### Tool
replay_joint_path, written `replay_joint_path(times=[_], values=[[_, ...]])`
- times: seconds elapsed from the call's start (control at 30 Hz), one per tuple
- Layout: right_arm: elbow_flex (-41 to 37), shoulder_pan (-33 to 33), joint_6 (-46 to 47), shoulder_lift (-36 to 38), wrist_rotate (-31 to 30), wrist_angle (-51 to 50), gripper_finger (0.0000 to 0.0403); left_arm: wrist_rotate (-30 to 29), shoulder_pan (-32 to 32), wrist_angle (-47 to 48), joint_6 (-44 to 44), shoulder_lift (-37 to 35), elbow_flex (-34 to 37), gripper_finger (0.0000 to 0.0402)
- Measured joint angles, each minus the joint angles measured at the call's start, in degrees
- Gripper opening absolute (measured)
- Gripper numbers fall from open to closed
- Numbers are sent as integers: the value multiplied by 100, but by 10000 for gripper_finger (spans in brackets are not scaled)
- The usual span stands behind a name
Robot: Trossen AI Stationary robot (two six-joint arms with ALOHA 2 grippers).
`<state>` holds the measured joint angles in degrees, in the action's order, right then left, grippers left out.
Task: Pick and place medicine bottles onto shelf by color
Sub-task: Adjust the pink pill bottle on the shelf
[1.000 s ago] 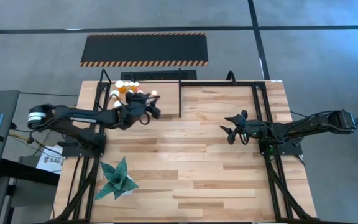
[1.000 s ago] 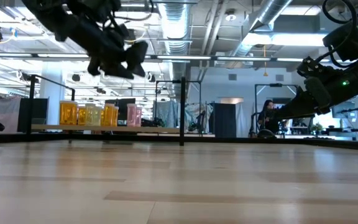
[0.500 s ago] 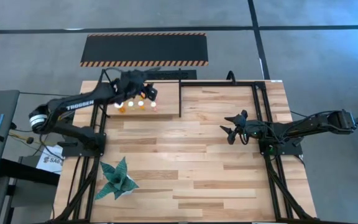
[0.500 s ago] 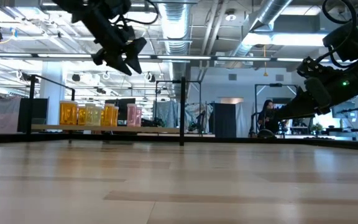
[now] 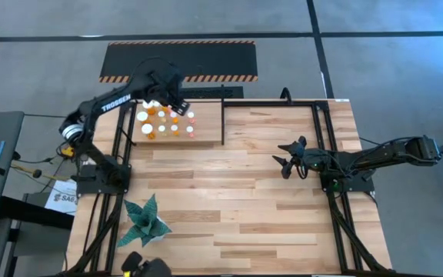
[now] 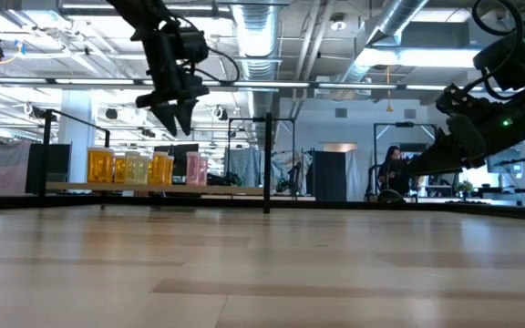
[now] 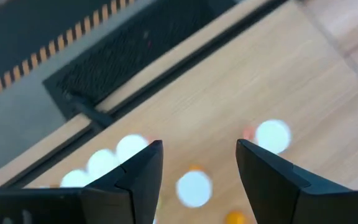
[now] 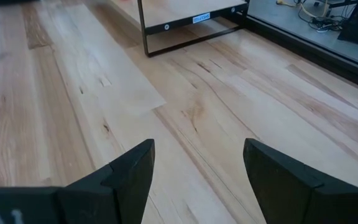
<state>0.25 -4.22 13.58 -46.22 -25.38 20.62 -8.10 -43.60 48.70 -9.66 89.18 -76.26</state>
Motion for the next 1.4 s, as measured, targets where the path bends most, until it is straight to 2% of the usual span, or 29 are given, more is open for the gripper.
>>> replay_joint_path(times=[0.17, 0.37, 0.57, 0.7, 0.9, 1.13, 1.4], values=[[0, 0, 0, 0, 1, -24, 270, 39, -236, 682, 334, 348, -430, 191], [0, 1, -2, 0, 1, -24, 270, 445, -554, 682, 683, 372, -462, 191], [0, -1, 0, 0, 1, -24, 270, 484, -759, 508, 963, 372, -462, 192], [0, 0, 0, 0, 1, -24, 270, 481, -842, 377, 1011, 373, -462, 208], [0, 0, 0, 0, 1, -24, 270, 522, -883, 422, 1052, 375, -462, 233], [0, -1, 0, 0, 1, -24, 270, 428, -769, 553, 1374, 404, -462, 232], [0, -1, 0, 0, 1, -36, 270, 373, -735, 543, 1459, 863, -456, 232]])
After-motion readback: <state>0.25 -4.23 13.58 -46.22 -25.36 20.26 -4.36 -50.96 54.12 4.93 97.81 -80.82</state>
